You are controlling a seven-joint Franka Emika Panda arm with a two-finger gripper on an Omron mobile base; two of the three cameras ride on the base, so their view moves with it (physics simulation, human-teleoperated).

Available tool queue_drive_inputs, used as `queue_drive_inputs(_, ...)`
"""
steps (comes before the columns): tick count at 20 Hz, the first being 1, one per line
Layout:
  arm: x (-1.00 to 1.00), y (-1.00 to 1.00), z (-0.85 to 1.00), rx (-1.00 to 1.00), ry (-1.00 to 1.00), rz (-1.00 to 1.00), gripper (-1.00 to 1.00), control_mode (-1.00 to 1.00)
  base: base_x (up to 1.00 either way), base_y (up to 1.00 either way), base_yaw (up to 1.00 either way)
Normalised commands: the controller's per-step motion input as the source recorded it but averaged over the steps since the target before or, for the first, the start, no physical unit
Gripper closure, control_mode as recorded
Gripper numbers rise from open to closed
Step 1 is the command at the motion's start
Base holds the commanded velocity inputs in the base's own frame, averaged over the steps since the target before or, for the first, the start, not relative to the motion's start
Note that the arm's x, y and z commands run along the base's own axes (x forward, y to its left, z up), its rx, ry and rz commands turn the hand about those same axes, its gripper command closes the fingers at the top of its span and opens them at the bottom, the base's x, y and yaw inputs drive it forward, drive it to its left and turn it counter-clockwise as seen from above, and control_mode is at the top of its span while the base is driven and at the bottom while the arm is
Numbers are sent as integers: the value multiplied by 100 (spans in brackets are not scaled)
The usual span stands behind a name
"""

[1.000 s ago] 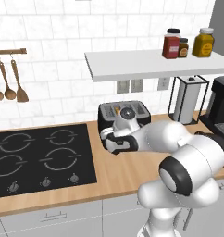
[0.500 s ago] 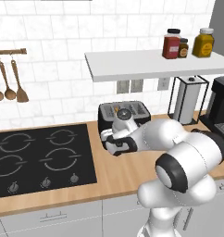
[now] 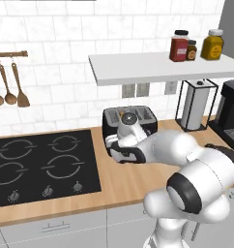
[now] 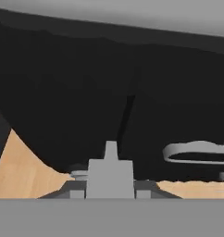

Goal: Start the toaster. Once the lever pops up, take the bread to the plate on the dining counter.

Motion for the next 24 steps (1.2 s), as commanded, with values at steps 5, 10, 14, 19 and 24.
queue_drive_inputs(5,-100,-36,-12,-1,-2,0,100,-100,0,0,0)
queue_drive_inputs(10,-100,-53,61,5,-22,-9,100,-100,0,0,0)
queue_drive_inputs(14,-71,-60,98,13,-26,-6,100,-100,0,0,0)
queue_drive_inputs(19,-30,-57,100,22,-9,-6,100,-100,0,0,0)
queue_drive_inputs(24,-14,-28,96,34,0,-1,100,-100,0,0,0)
